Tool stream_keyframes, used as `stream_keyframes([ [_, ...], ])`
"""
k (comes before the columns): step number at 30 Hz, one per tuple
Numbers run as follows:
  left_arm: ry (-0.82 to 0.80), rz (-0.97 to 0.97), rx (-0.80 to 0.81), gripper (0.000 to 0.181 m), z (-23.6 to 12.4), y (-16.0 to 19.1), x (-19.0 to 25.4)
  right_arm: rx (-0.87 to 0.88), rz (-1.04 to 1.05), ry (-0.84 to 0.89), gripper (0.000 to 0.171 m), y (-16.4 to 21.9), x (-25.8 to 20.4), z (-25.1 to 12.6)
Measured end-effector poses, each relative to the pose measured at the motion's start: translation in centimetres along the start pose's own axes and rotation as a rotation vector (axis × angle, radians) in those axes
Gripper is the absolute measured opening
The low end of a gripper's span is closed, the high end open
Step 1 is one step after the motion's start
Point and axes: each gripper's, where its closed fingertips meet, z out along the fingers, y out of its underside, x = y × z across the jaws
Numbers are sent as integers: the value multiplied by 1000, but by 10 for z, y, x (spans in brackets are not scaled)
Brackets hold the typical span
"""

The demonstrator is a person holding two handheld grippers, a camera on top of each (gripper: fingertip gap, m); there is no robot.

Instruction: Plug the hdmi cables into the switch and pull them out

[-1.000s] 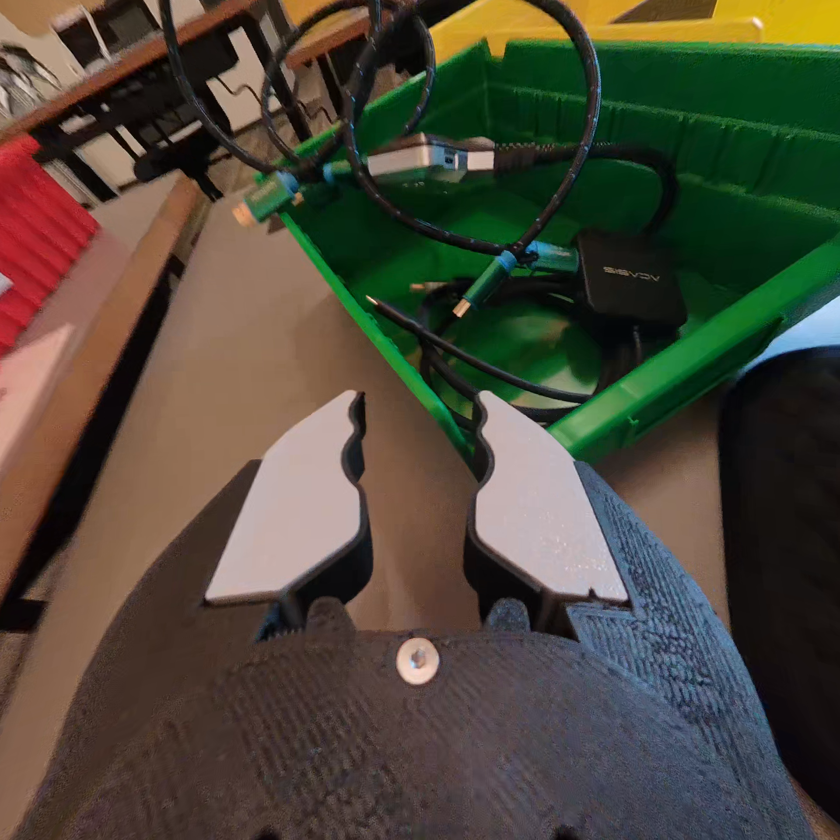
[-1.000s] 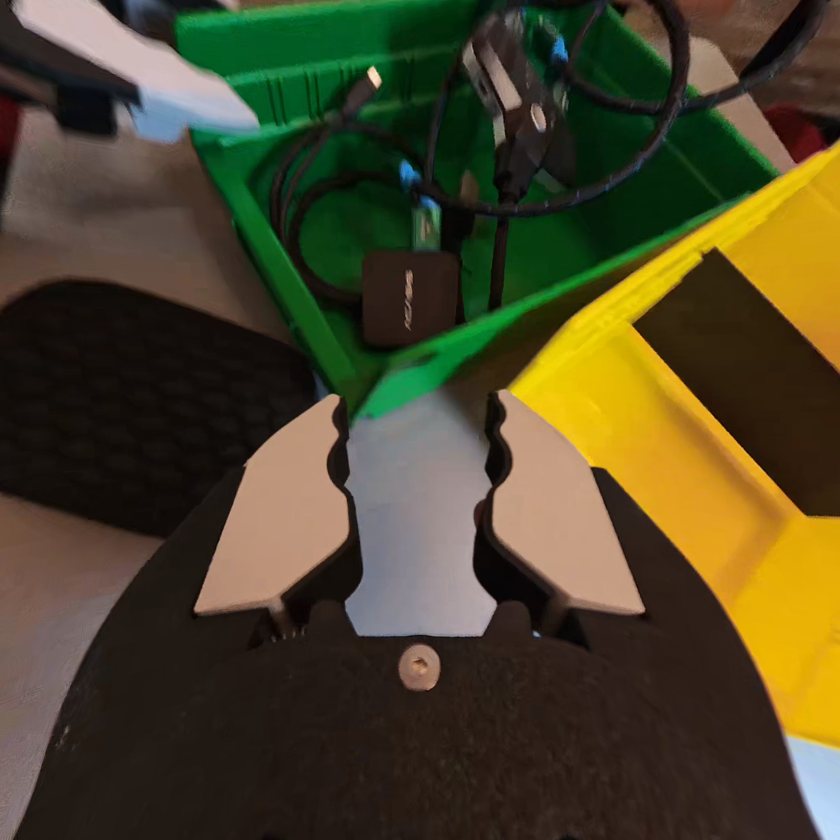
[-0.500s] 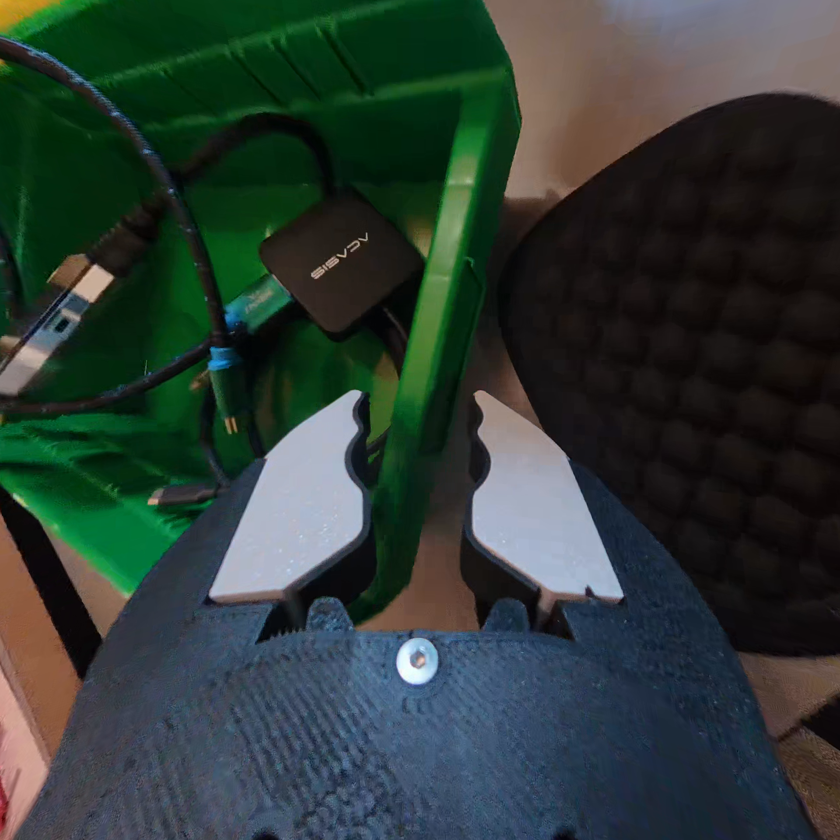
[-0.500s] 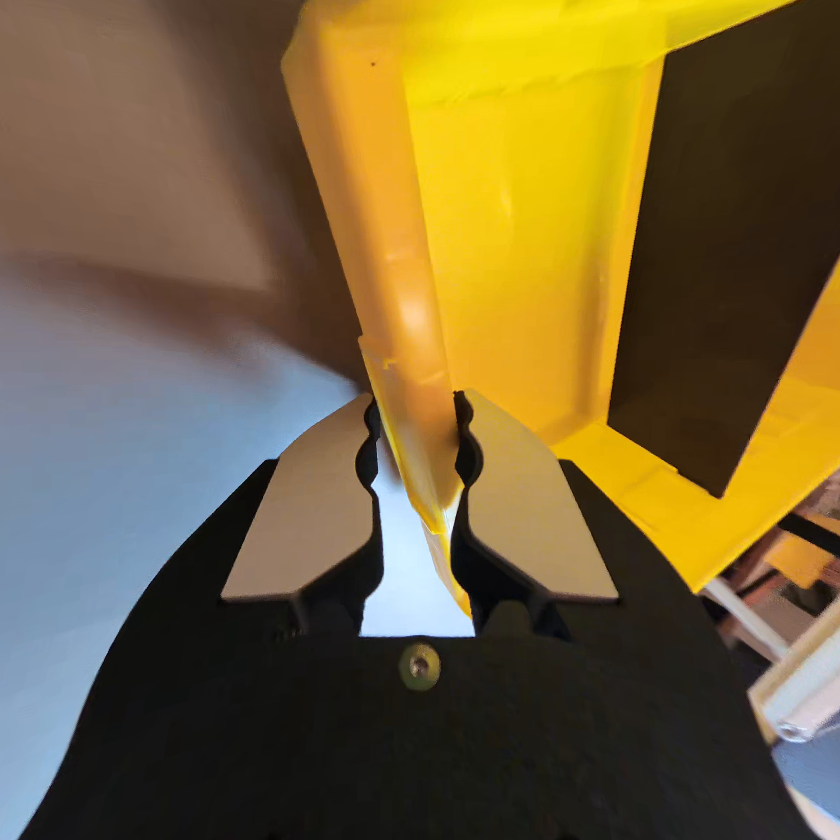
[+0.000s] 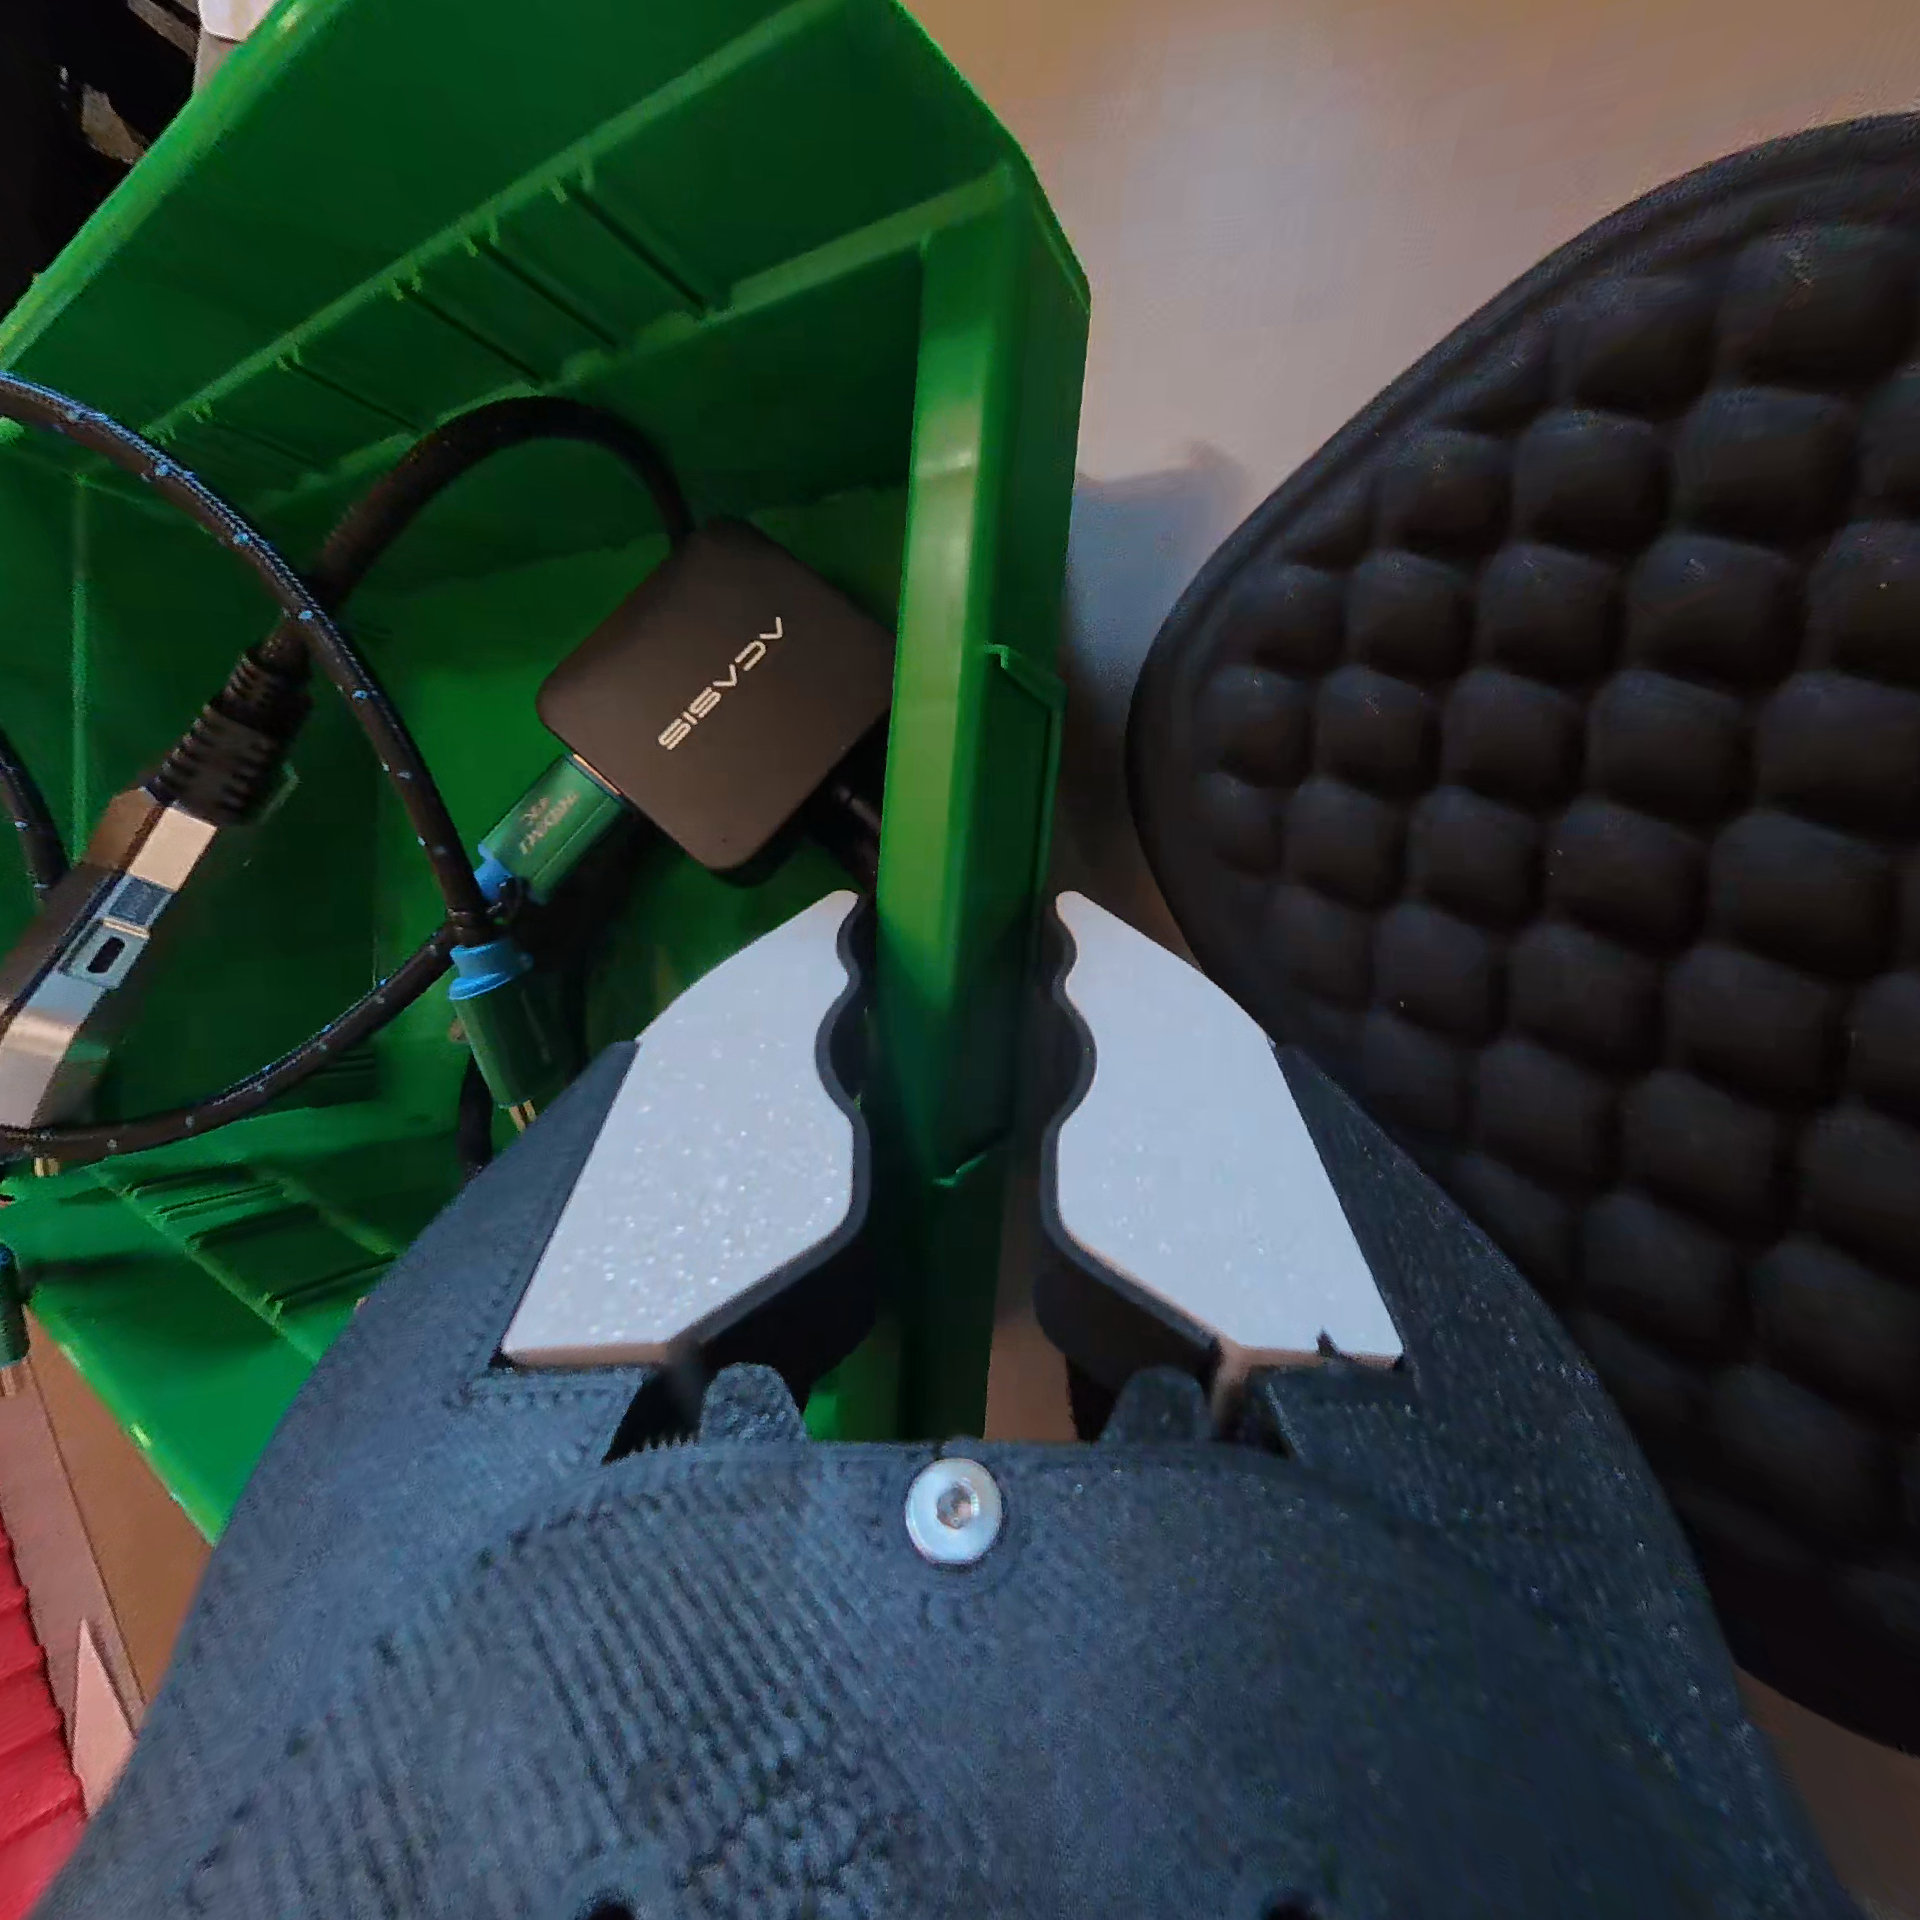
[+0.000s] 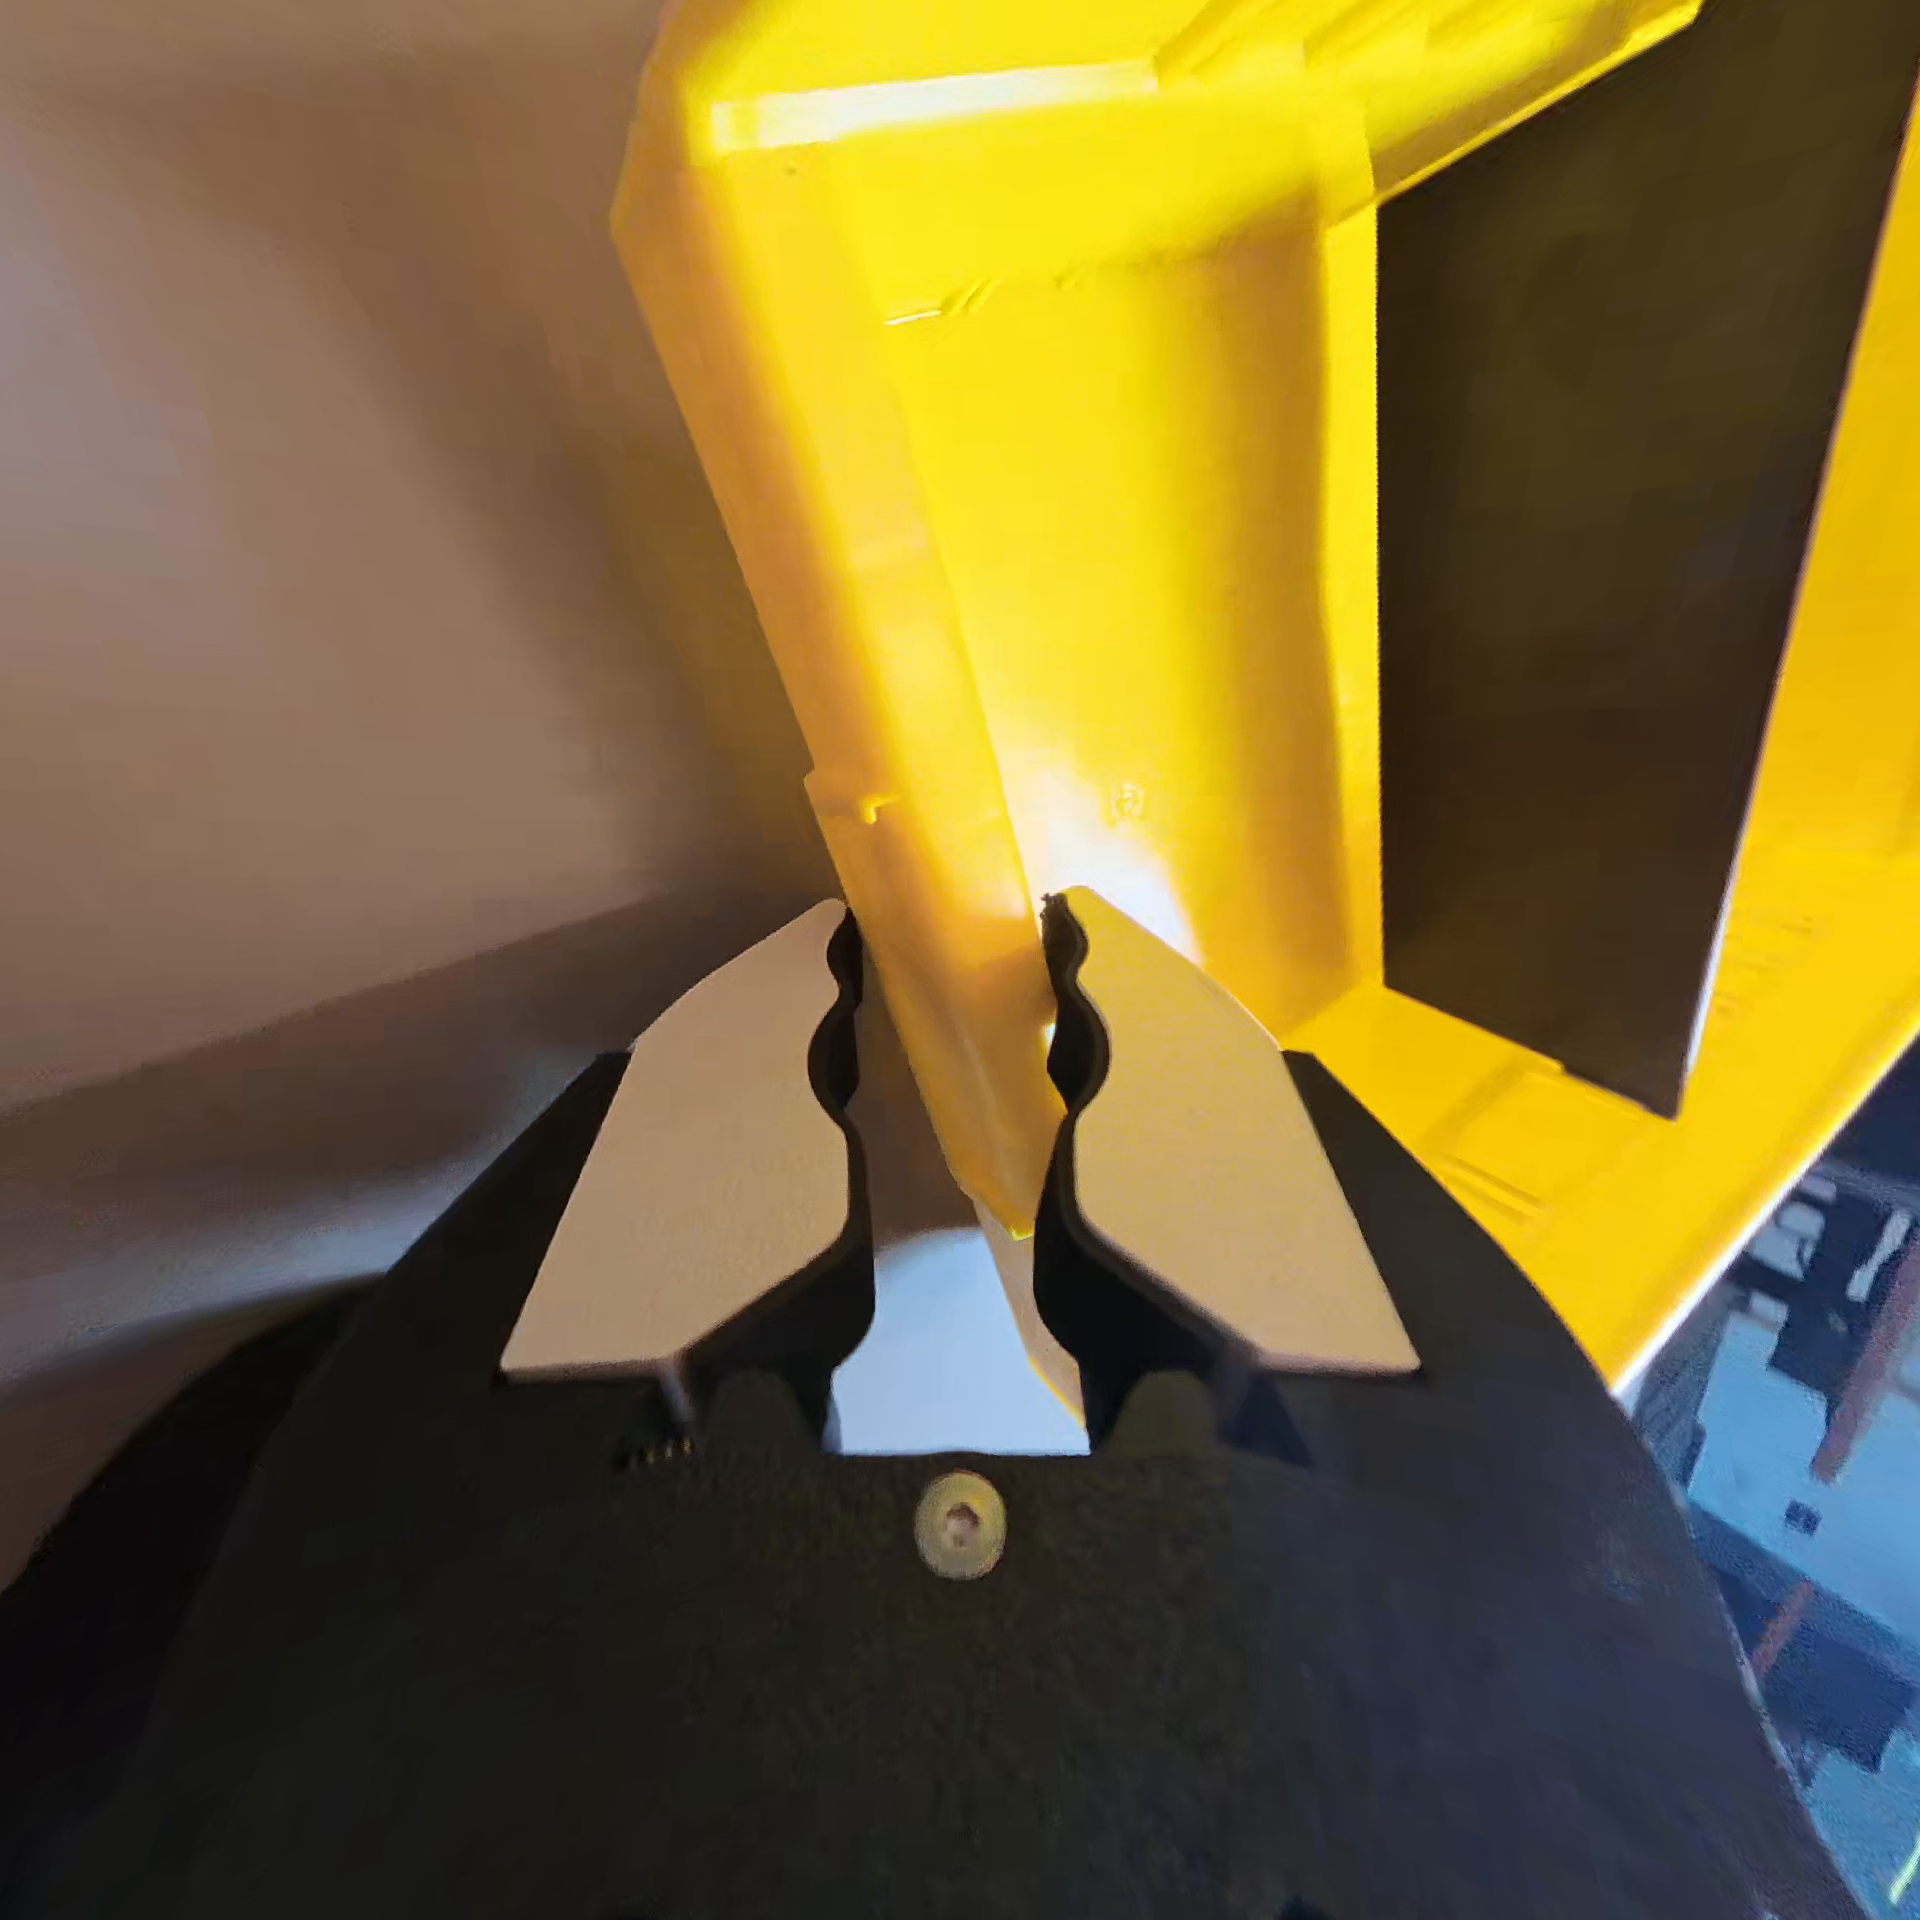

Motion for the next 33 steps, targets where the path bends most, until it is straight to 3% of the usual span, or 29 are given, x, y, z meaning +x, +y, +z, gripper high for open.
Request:
stream_keyframes([
  [9, -61, -23, 11, 32, 18, -9, -19, -71, 113, 128, 31, 62, 60, 20],
  [18, -95, -21, 58, 33, 43, -12, -56, -90, 244, 148, 31, 77, 118, 53],
  [22, -134, -71, 73, 37, 51, -9, -72, 233, 444, 71, 43, 31, 118, 30],
  [26, -177, -145, 101, 47, 45, -6, -78, 594, 607, -15, 42, -10, 114, -12],
  [29, -210, -185, 96, 50, 38, 0, -79, 707, 628, -57, 42, -23, 101, -23],
  [33, -244, -207, 210, 38, 10, -19, -78, 722, 588, -60, 42, -28, 86, -18],
])
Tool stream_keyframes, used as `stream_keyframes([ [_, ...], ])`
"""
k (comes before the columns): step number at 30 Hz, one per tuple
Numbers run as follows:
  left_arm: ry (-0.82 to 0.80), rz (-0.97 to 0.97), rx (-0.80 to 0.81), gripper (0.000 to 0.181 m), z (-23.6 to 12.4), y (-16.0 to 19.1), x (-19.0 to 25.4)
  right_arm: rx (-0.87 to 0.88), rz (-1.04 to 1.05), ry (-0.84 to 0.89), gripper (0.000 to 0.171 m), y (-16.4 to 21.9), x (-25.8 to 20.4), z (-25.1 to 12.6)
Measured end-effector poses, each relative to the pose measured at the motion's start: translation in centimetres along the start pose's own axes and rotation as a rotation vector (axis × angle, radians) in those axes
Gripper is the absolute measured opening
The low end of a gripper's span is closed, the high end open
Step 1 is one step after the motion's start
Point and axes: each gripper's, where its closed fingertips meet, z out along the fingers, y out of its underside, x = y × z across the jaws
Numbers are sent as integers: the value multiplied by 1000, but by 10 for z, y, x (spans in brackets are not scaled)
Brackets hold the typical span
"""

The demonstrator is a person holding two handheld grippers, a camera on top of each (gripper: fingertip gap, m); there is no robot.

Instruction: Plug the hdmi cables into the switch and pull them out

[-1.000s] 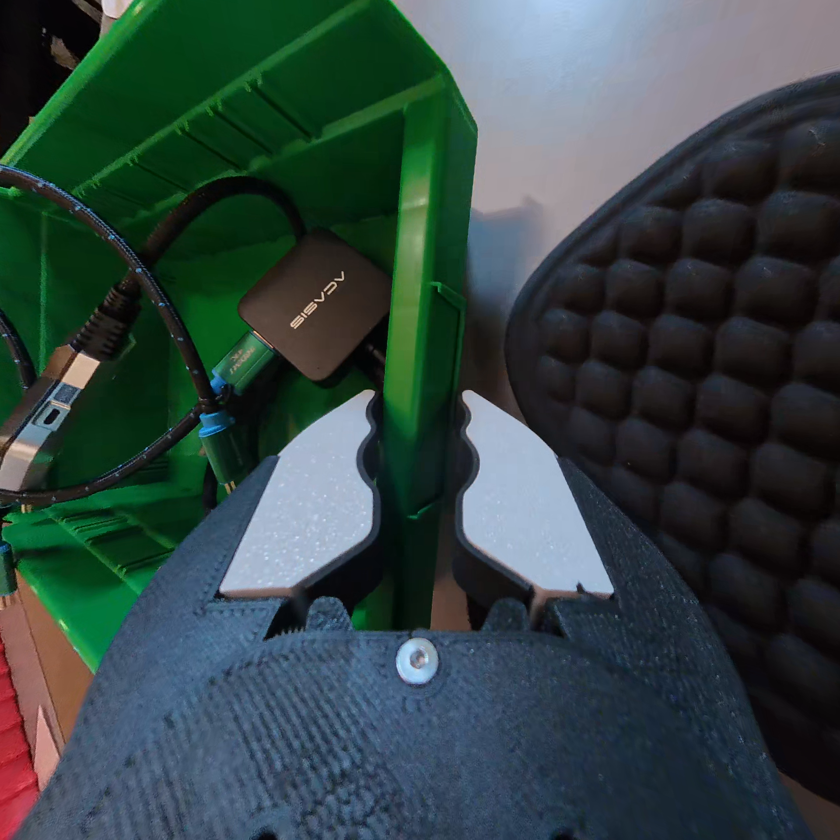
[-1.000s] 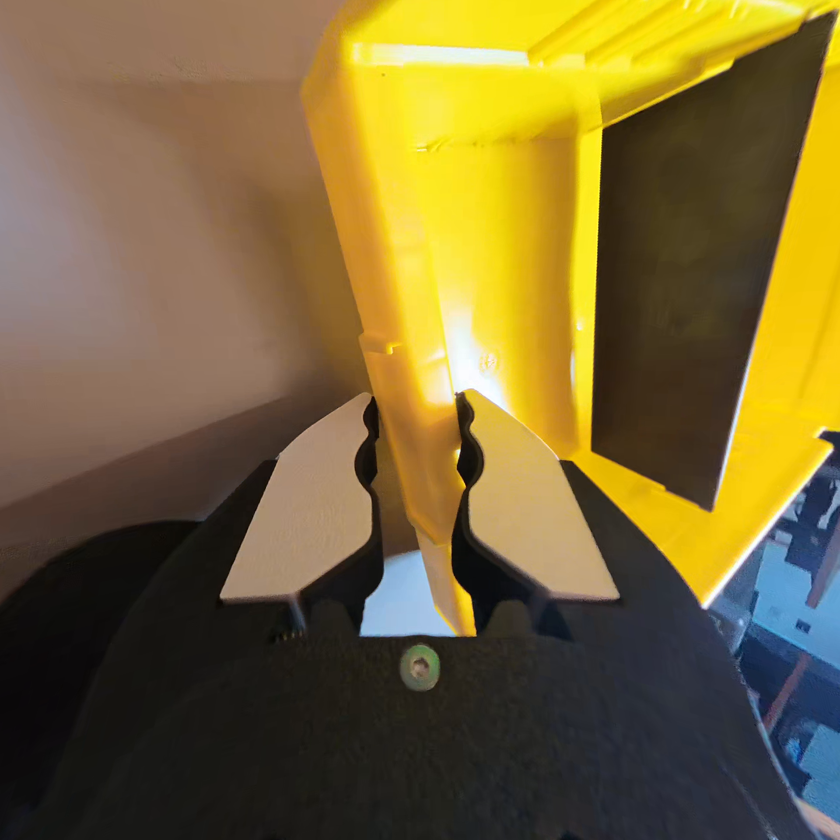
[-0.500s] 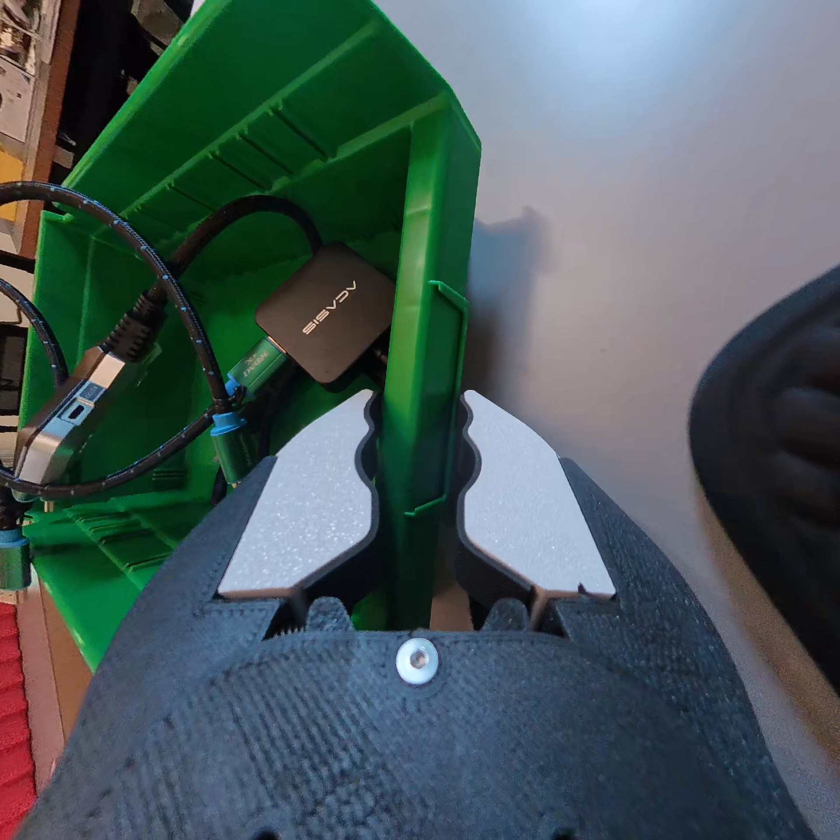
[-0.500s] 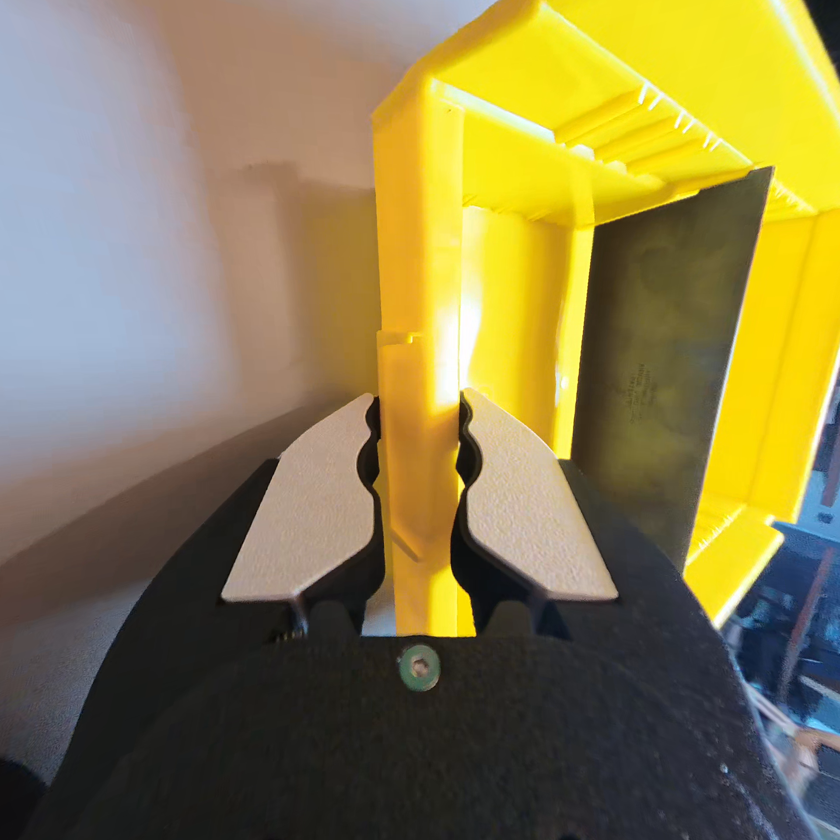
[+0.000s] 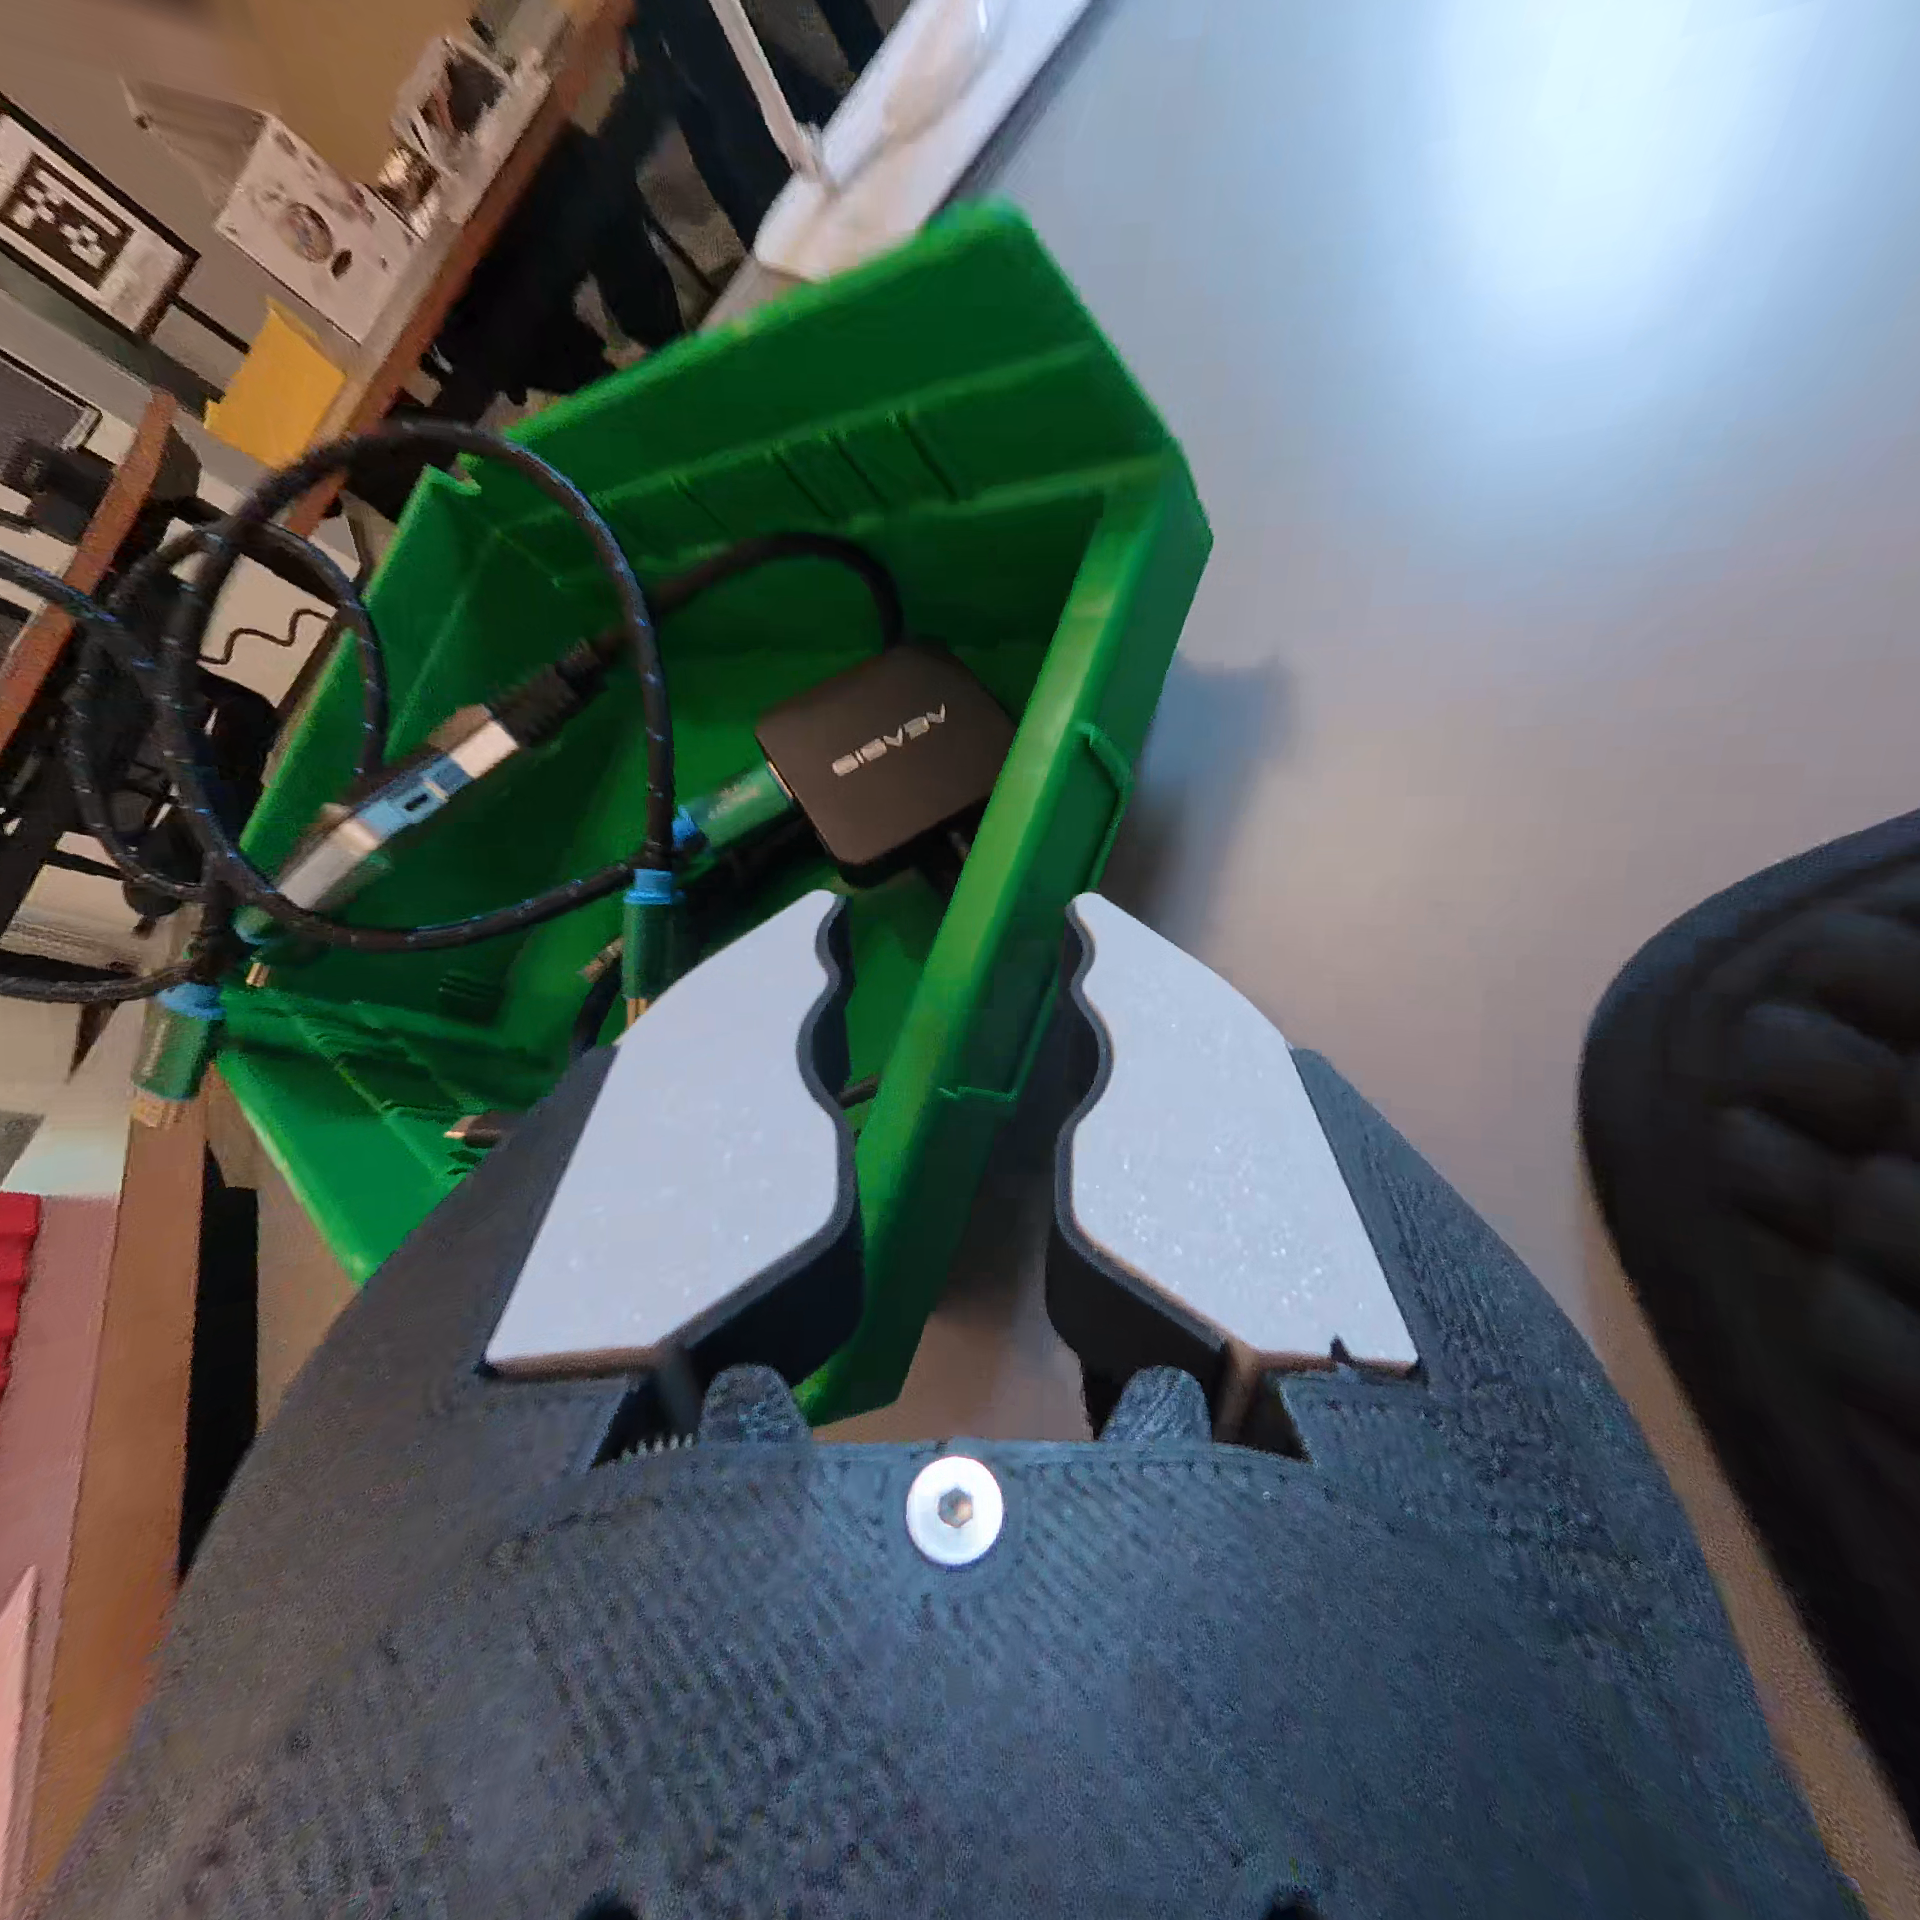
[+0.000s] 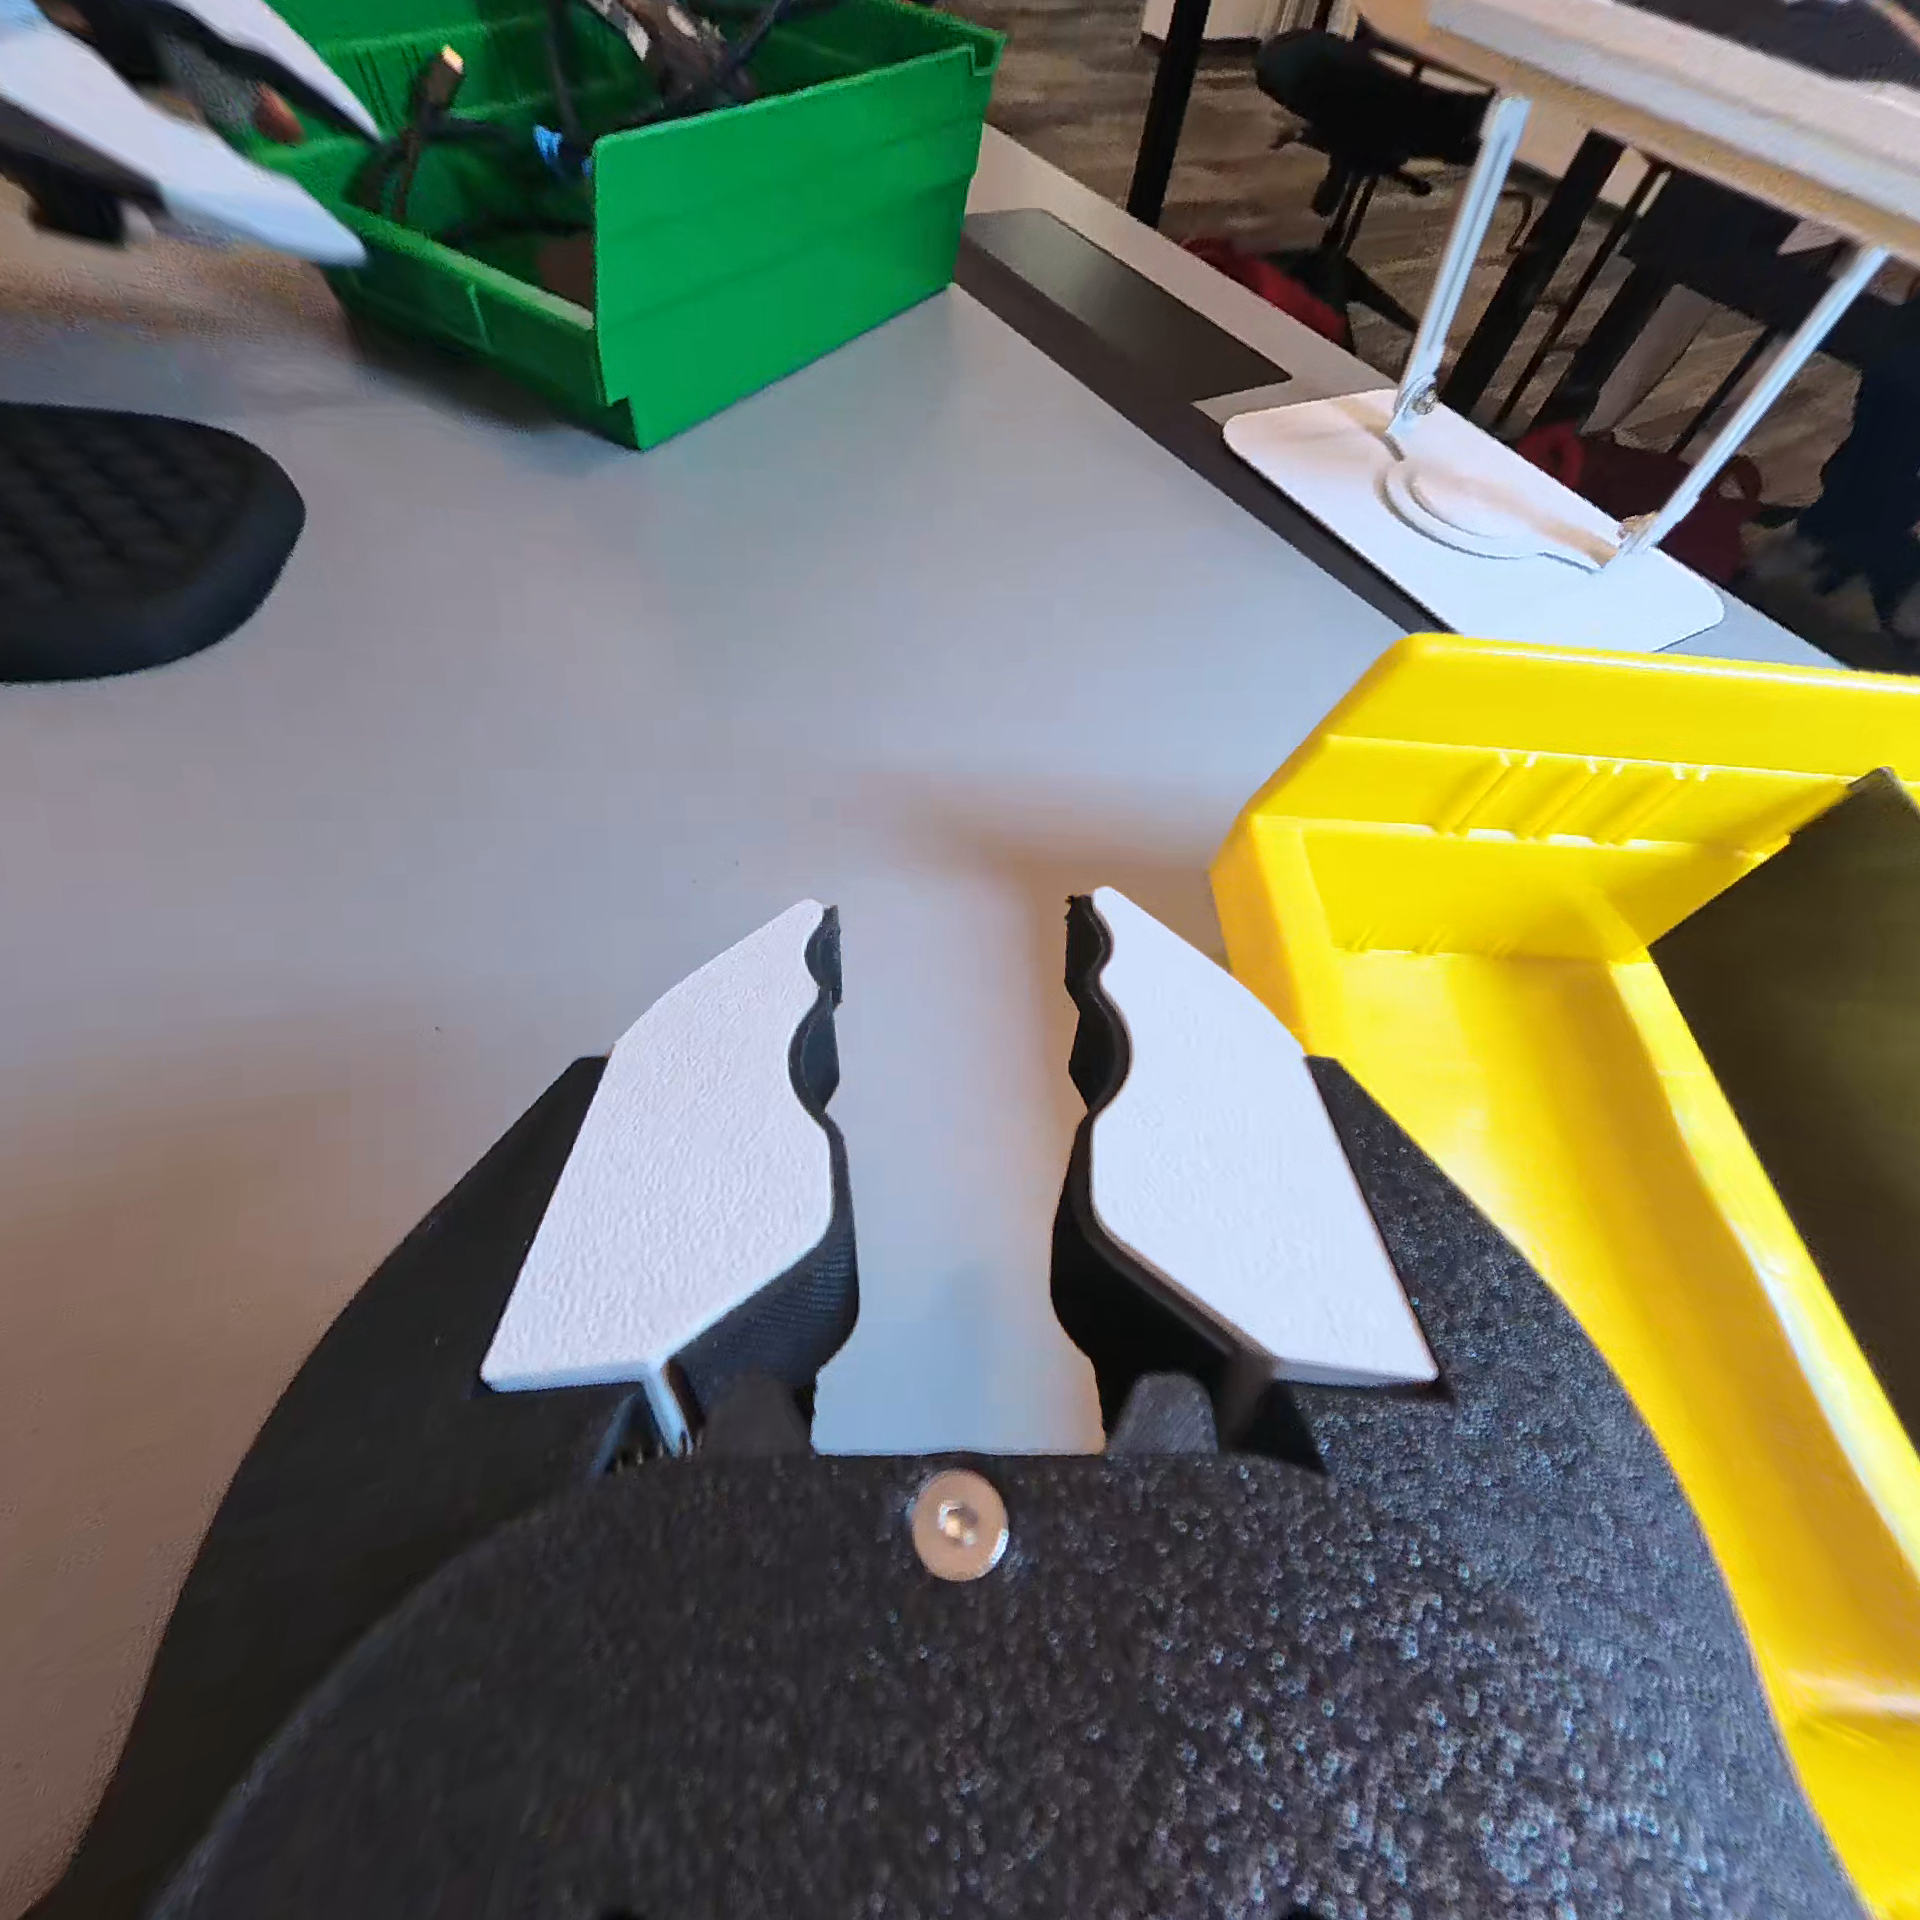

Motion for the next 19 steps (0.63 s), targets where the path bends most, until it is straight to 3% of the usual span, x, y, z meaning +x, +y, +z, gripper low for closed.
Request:
stream_keyframes([
  [6, 78, -131, 29, 44, -13, -22, -6, 6, 9, -37, 41, 2, -7, 6],
  [9, -42, -153, -41, 36, -3, -21, -38, 11, -6, -35, 39, 2, -9, 6],
  [14, -160, -495, -69, 36, 13, -26, -124, 10, -18, -38, 37, 4, -11, 6],
  [19, -37, -810, -206, 56, 51, 0, -155, -11, -36, -37, 35, 9, -12, 5],
])
